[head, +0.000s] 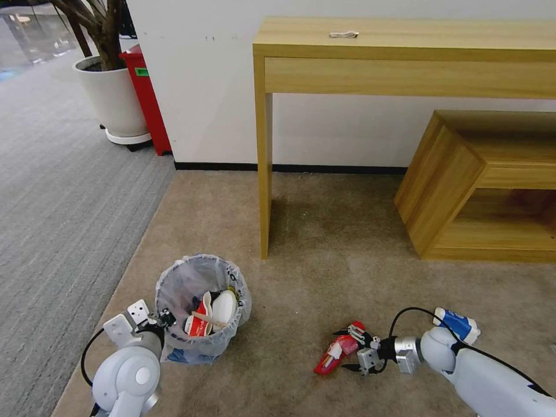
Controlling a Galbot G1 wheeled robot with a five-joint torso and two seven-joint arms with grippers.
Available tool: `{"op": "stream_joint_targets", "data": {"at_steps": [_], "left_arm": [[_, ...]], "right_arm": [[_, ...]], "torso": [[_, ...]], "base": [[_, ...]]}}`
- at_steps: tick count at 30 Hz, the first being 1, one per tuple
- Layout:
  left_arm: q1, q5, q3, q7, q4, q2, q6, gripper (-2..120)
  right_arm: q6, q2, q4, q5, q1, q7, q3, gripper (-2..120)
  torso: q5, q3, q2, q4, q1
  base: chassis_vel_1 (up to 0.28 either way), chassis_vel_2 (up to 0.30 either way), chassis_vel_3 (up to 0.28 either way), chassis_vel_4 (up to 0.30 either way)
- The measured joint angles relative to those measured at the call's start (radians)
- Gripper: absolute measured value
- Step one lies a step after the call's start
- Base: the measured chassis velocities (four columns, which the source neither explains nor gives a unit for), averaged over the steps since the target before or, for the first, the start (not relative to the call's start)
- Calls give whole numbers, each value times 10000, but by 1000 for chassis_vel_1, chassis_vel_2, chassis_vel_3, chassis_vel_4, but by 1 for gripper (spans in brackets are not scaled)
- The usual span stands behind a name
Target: Pick up the trash bin and place the garbage on the floor into it.
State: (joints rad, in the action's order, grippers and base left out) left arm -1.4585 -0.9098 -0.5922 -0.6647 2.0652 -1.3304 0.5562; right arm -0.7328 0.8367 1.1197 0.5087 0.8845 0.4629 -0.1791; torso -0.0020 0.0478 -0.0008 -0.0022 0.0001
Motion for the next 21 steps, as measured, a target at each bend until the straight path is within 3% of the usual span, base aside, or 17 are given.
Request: {"op": "stream_joint_targets", "data": {"at_steps": [21], "left_arm": [[-68,-23,-39,-22,151,-88,-33,0]], "right_arm": [[142,490,-1222,278,-459,-151,-318,92]], "torso": [[-2,0,0,0,-1]], "base": [[0,0,0,0]]}}
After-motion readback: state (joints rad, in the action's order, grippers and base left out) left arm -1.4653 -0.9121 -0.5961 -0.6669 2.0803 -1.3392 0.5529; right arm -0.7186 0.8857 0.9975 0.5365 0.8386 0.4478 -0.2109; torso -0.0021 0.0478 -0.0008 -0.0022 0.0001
